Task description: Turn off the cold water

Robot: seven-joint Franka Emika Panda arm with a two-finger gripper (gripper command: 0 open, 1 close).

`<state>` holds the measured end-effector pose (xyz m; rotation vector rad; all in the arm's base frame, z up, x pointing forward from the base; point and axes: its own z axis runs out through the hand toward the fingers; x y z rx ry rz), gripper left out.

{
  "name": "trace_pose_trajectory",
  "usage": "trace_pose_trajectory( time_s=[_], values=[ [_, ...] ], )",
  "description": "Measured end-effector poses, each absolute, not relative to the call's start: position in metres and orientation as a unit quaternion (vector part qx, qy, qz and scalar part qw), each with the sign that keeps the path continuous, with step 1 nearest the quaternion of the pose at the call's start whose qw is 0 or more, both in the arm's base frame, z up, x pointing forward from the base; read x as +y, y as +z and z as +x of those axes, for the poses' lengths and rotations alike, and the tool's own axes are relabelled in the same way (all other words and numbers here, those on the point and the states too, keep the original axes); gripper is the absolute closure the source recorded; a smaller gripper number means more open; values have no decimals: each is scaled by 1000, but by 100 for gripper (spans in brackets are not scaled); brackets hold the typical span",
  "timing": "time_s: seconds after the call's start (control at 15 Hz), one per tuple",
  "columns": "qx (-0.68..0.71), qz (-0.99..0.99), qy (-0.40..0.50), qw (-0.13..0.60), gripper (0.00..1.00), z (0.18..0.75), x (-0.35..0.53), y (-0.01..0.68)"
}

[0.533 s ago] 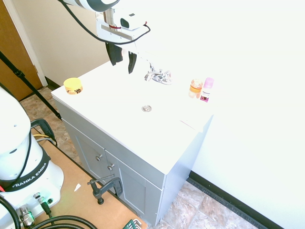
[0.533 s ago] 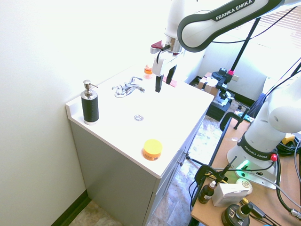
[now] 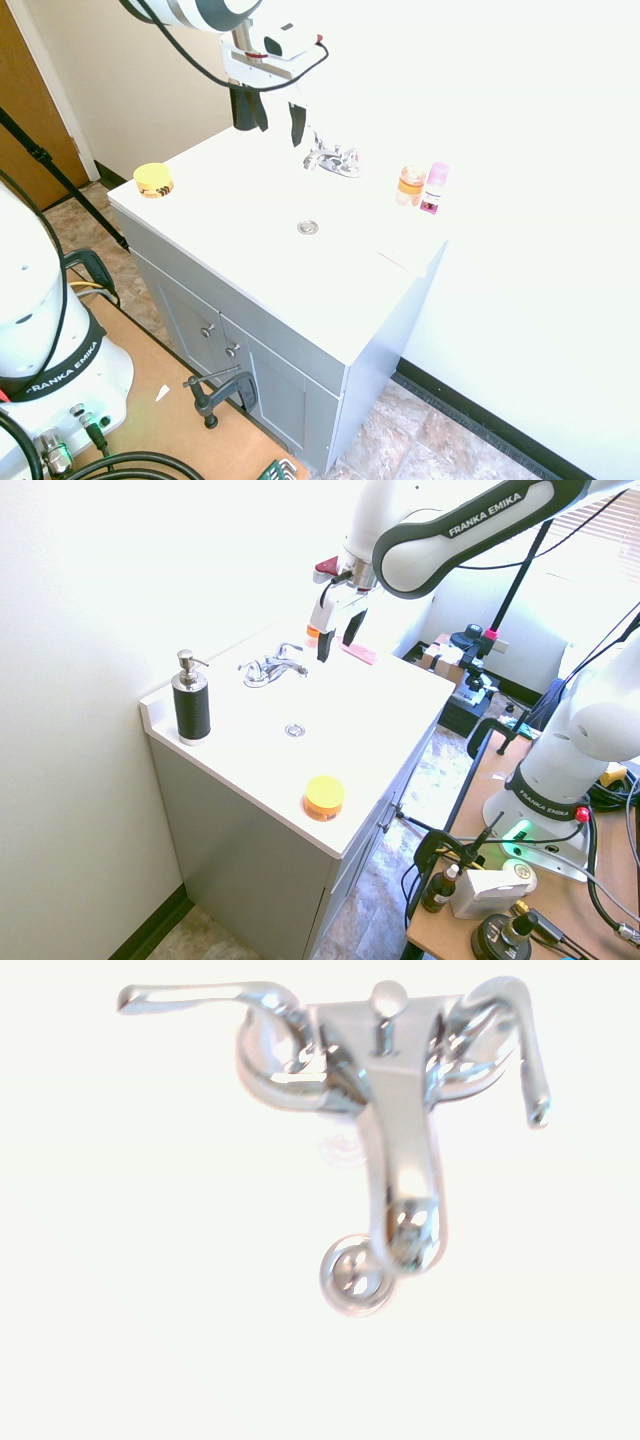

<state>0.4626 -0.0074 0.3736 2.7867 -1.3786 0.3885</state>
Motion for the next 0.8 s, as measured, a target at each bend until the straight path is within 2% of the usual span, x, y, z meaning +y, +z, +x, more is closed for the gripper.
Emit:
trace_pose_trajectory(
  time_s=[0.8],
  values=[
    [-462,870,161,54,0,560,-46,323]
  ],
)
